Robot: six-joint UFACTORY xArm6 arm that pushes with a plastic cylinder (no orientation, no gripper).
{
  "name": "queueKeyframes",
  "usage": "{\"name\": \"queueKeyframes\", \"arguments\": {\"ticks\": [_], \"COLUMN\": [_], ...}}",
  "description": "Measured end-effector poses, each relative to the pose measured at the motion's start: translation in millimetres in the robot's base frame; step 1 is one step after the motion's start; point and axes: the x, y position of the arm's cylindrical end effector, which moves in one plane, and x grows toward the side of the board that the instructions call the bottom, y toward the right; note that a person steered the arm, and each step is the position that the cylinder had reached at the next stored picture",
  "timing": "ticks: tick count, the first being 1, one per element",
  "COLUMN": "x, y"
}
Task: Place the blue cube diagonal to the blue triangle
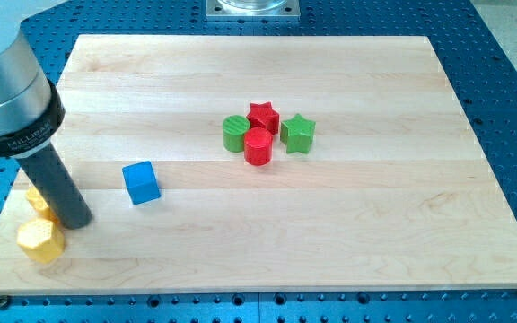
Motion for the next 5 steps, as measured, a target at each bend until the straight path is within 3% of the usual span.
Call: {"name": "queueKeyframes", "arguments": {"ticks": [3,4,5], "x": [-57.2,-105.0,-94.8], "y": [19.0,61.6,152.3]}}
